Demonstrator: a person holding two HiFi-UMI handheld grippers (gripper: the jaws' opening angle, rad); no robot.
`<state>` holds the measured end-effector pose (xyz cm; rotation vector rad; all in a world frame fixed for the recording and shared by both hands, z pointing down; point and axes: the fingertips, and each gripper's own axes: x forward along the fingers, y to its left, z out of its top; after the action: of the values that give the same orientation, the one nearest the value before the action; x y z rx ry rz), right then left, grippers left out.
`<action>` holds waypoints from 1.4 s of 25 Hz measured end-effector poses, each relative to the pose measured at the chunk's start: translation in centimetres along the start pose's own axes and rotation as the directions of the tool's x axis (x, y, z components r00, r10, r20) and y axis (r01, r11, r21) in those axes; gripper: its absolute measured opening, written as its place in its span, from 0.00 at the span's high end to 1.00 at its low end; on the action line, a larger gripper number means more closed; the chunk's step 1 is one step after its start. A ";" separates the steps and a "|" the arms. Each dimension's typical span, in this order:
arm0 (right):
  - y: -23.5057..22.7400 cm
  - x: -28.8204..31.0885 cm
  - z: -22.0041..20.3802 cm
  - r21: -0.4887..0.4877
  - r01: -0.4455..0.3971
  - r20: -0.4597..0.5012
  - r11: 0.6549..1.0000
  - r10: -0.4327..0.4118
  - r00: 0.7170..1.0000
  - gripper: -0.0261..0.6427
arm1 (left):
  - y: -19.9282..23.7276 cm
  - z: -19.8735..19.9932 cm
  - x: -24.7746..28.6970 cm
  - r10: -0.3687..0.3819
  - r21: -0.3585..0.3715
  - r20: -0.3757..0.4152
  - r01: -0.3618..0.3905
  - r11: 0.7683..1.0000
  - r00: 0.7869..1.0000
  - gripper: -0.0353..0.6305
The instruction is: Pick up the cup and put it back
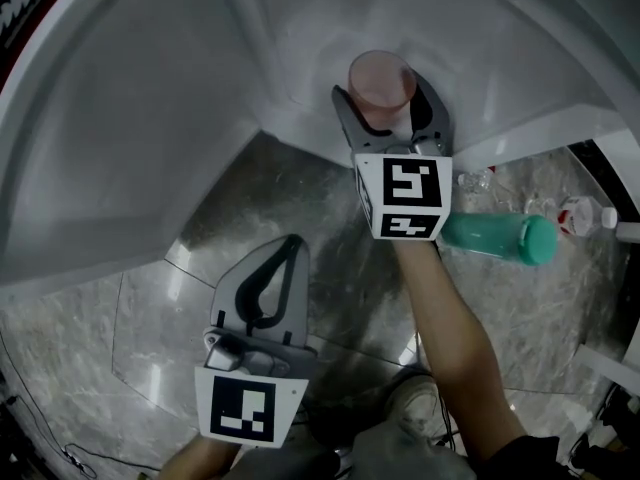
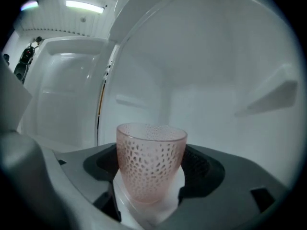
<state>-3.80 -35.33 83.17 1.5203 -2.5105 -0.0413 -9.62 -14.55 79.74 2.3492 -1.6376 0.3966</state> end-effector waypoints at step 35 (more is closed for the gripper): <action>8.4 -17.5 4.1 0.210 -0.209 0.080 0.955 0.196 0.977 0.94 | 1.3 2.7 -1.4 0.119 -0.062 0.124 -0.112 0.992 0.985 0.93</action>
<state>-4.08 -16.32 77.48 1.3406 -2.7824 0.2317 -11.09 -14.72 76.83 2.2891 -1.8245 0.2246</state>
